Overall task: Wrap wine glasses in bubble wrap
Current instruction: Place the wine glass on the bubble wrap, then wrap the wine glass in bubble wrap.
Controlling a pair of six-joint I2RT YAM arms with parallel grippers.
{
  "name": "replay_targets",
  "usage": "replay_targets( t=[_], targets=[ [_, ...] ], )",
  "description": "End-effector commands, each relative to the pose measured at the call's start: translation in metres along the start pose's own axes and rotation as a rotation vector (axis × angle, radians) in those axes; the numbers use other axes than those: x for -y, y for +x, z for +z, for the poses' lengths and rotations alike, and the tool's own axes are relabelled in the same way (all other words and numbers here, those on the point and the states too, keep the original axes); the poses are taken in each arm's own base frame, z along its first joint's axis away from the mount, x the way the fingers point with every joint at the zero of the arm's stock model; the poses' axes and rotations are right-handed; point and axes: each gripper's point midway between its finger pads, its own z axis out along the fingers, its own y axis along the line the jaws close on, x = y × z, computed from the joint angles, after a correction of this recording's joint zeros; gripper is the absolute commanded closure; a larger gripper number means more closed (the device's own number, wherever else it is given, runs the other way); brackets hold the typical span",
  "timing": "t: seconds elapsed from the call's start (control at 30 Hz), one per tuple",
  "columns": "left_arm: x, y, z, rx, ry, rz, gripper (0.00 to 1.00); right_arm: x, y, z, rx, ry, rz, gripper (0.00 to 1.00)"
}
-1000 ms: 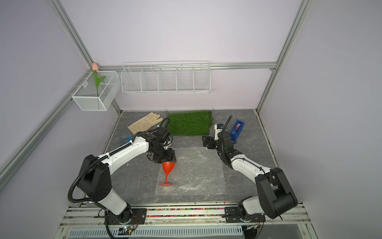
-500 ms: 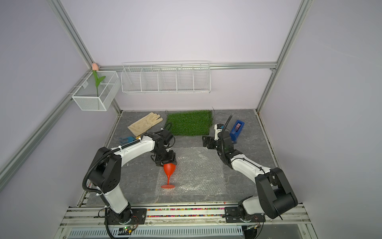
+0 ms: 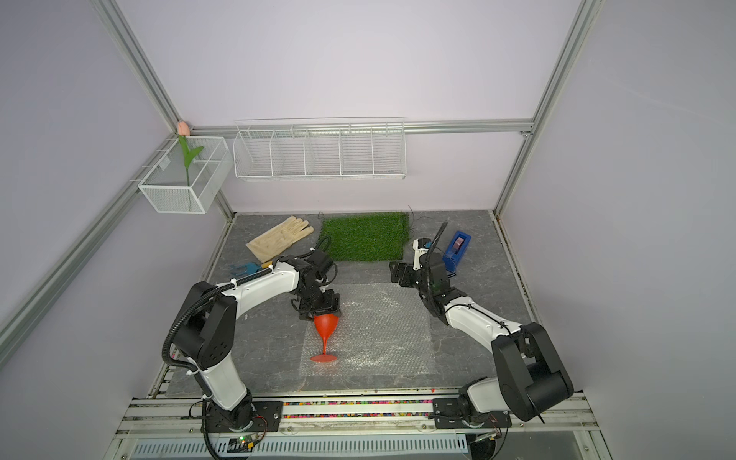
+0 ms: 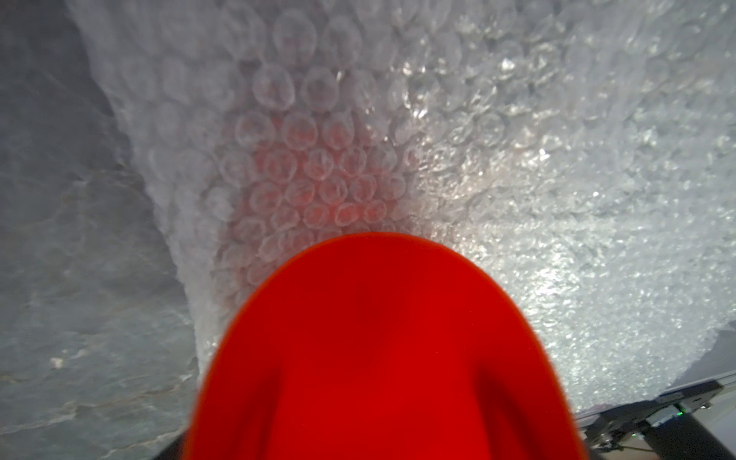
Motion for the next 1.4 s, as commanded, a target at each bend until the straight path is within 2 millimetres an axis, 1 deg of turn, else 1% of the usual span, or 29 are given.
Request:
replay_targets(
  t=[0.0,0.03,0.1,0.2,0.23,0.3,0.37,0.43,0.47,0.5,0.6,0.67,0.73,0.83,0.93,1.03,1.17,1.37],
  targets=[
    [-0.001,-0.005,-0.025,0.069,-0.018,0.022,0.06,-0.010,-0.008,-0.004,0.006,-0.024,0.019,0.11],
    [0.000,-0.008,-0.034,0.096,-0.014,0.027,0.01,-0.013,-0.009,-0.005,0.003,-0.037,0.023,0.11],
    [-0.002,-0.012,-0.051,0.147,0.002,0.025,0.01,-0.018,-0.010,-0.009,-0.008,-0.053,0.045,0.11],
    [-0.013,-0.015,-0.071,0.213,0.020,0.007,0.01,-0.032,-0.009,-0.016,-0.047,-0.109,0.085,0.10],
    [-0.018,-0.014,-0.075,0.236,0.029,0.001,0.00,-0.038,-0.009,-0.020,-0.059,-0.132,0.103,0.10],
    [-0.027,-0.013,-0.080,0.285,0.051,-0.012,0.02,-0.054,-0.005,-0.028,-0.089,-0.189,0.121,0.08],
    [-0.037,-0.011,-0.081,0.336,0.057,-0.033,0.09,-0.069,0.002,-0.036,-0.128,-0.223,0.124,0.07],
    [-0.051,-0.007,-0.073,0.376,0.034,-0.067,0.19,-0.084,0.012,-0.046,-0.177,-0.251,0.126,0.05],
    [-0.054,-0.003,-0.067,0.375,0.038,-0.083,0.19,-0.090,0.017,-0.050,-0.198,-0.267,0.123,0.02],
    [-0.054,0.002,-0.059,0.369,0.064,-0.092,0.22,-0.098,0.024,-0.055,-0.221,-0.288,0.119,0.02],
    [-0.058,0.016,-0.033,0.330,0.111,-0.124,0.32,-0.115,0.044,-0.067,-0.282,-0.314,0.113,0.07],
    [-0.061,0.024,-0.016,0.309,0.141,-0.139,0.41,-0.123,0.058,-0.073,-0.311,-0.322,0.110,0.12],
    [-0.068,0.031,-0.004,0.293,0.131,-0.158,0.48,-0.130,0.073,-0.077,-0.345,-0.331,0.122,0.15],
    [-0.071,0.039,0.009,0.268,0.149,-0.168,0.58,-0.135,0.093,-0.078,-0.375,-0.326,0.115,0.18],
    [-0.075,0.047,0.017,0.253,0.152,-0.174,0.63,-0.137,0.107,-0.075,-0.395,-0.311,0.114,0.19],
    [-0.077,0.054,0.019,0.246,0.163,-0.174,0.64,-0.141,0.117,-0.069,-0.415,-0.309,0.120,0.22],
    [-0.079,0.061,0.017,0.243,0.170,-0.172,0.63,-0.146,0.125,-0.060,-0.429,-0.313,0.134,0.26],
    [-0.077,0.069,0.015,0.228,0.196,-0.160,0.65,-0.144,0.134,-0.053,-0.446,-0.295,0.157,0.28]
  ],
)
